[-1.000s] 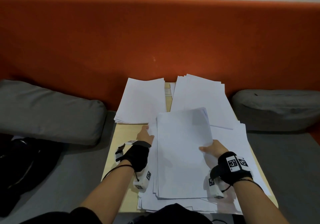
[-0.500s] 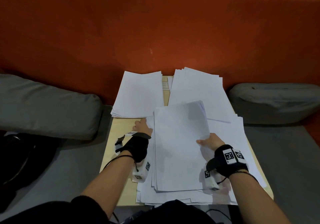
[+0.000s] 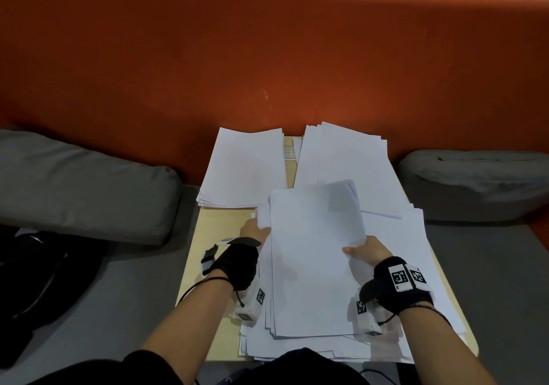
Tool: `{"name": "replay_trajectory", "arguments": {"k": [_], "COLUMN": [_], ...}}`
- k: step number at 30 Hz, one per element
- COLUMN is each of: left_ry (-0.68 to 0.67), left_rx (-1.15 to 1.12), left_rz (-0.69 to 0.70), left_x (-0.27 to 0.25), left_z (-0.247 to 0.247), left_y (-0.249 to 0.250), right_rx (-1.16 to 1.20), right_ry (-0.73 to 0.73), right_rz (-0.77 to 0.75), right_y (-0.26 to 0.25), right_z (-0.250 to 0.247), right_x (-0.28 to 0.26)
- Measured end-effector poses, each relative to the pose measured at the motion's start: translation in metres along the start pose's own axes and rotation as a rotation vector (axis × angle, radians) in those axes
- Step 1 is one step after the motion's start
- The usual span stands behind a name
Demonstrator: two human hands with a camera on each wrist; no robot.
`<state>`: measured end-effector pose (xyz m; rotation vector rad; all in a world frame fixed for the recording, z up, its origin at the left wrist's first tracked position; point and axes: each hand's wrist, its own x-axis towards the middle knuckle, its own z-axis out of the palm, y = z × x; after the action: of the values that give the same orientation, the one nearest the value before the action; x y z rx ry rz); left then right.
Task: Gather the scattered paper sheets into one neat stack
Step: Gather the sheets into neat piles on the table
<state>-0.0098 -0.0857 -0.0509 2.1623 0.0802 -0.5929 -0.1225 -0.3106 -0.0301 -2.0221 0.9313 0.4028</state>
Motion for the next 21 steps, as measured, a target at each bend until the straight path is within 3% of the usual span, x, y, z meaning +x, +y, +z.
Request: {"name": "replay_trajectory", "arguments": {"k": [3,7,11,14,21], "left_ry": [-0.007,0.041,-0.067,-0.094,0.006], "left_rx": [-0.131,-0.292,-0.400,-0.338,-0.070], "left_rz": [0.020,0.214,0.171,0.194,0.556], "left_x": [-0.004,-0.015,-0.025,-0.028,-0.061], "left_z": [0.000,-0.002,0.000,-0.002,-0.050], "left_y": [-0.004,0.005,0.006,0.009,0.081], "right_rx": [0.008,0.052,0.081,0.124,0.517], "right_ry": [0.002,-0.003,-0.003,-0.006,-0.011], "right_rz": [0.013,0.030,0.000,-0.038,-0.132], "right_y": [-0.001,-0.001,-0.002,-0.004,-0.020], "right_z": [-0.003,-0.008,-0.006,0.000,-0.011], "right_x": [-0.001,-0.003,-0.006,-0.007,-0.011]}}
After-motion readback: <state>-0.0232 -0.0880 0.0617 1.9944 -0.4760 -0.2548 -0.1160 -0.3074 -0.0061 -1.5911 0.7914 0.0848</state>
